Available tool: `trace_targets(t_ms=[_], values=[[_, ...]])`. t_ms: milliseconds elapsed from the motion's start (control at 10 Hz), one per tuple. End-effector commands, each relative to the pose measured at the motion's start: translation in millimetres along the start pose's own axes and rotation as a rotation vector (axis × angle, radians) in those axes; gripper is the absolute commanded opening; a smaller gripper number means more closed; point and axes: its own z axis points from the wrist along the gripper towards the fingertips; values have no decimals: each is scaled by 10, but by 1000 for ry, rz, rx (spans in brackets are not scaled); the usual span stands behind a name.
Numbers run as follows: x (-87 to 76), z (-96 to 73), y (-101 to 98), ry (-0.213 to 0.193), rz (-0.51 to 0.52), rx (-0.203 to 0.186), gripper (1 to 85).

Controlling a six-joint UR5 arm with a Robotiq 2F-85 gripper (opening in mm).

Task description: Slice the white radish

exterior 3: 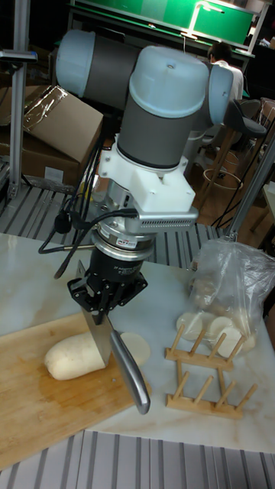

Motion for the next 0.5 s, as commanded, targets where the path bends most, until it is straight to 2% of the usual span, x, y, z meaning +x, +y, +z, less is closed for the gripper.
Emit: trace_targets(t_ms=[0,100,300,400], values=[[-17,4,-78,-30,-15,16,13],[-2,3,-109,-27,-17,27,13],[-28,-2,-86,-32,-20,19,13],[-24,-3,-123,-27,-25,34,13]])
